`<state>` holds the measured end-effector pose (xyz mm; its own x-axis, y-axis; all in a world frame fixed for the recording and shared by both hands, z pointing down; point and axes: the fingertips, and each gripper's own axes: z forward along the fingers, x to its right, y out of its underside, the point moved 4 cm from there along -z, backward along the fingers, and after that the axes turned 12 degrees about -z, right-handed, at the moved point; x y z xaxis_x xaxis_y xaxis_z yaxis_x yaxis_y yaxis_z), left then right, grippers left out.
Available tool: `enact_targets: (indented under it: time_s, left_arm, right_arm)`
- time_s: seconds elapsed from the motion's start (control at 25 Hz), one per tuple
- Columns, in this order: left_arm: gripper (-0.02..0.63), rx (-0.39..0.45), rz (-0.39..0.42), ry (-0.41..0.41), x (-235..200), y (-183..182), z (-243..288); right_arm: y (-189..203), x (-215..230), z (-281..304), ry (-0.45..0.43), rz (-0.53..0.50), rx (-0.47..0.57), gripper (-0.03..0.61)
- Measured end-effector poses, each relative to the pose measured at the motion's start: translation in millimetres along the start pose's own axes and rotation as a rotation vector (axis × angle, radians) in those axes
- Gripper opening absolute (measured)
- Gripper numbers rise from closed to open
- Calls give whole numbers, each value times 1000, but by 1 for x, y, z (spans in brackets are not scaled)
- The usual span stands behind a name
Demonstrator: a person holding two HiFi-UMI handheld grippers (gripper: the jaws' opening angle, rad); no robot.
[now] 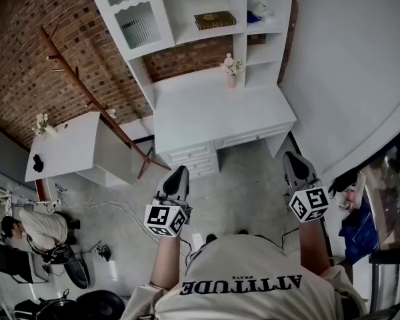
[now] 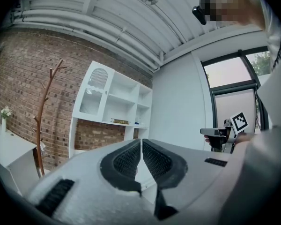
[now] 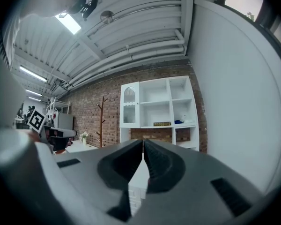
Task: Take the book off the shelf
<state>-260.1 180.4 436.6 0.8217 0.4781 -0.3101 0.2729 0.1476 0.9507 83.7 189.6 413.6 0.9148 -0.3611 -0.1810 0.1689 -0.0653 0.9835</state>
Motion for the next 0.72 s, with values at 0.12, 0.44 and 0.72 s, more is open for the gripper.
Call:
enact_targets:
  time_s: [0.12,0.44,0.72]
  left_arm:
    - [34,-4,-4,-10,4,3,0]
    - [34,-11,-15,-38,22,17,6]
    - [34,-10,-10,-67,45,31,14]
  right_arm:
    - [2,4,0,-10,-8,-6,31]
    - [10,21,-4,-40,-23,-10,31]
    - [25,38,-7,-78,-51,-19,31]
